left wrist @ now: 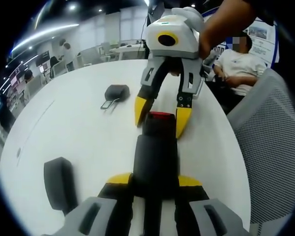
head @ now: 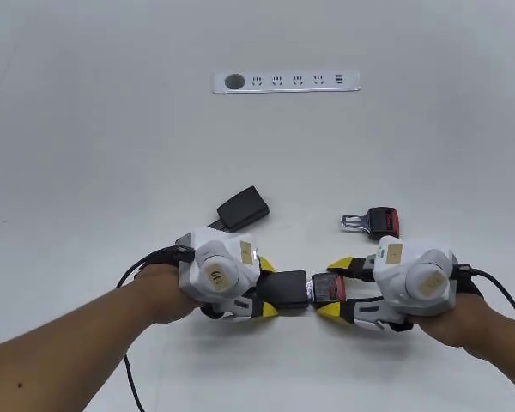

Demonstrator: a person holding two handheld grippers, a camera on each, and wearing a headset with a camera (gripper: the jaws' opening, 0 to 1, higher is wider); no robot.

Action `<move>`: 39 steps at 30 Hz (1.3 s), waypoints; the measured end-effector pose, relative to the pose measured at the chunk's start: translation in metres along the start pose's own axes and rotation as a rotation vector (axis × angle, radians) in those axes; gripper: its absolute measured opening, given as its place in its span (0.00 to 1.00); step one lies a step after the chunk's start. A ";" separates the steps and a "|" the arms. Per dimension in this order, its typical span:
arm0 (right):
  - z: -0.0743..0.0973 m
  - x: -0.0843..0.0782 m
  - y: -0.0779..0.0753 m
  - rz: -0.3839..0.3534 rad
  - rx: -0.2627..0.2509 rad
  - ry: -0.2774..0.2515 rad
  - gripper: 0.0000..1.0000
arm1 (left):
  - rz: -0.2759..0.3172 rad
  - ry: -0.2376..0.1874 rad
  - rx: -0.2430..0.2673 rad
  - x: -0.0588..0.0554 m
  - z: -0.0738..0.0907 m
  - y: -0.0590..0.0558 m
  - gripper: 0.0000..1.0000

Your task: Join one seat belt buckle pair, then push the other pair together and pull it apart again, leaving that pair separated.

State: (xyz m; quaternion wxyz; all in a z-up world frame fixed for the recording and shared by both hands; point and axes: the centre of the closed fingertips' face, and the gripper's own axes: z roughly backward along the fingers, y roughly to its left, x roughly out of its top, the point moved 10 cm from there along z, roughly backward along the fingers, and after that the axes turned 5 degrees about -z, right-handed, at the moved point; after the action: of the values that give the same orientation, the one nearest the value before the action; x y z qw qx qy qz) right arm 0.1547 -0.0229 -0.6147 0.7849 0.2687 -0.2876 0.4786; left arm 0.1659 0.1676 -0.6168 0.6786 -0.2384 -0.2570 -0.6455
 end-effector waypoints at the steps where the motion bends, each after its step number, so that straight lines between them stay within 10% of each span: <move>1: 0.000 0.000 0.000 0.002 0.001 0.001 0.35 | -0.002 0.000 -0.001 -0.001 0.000 0.000 0.32; 39: -0.002 -0.003 -0.004 0.110 0.051 0.004 0.34 | -0.051 -0.051 -0.062 -0.006 0.004 0.007 0.32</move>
State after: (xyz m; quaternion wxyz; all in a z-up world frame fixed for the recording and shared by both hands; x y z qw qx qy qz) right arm 0.1571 -0.0246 -0.6193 0.7507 0.2715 -0.2881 0.5289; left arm 0.1725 0.1752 -0.6179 0.6474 -0.2694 -0.2601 -0.6638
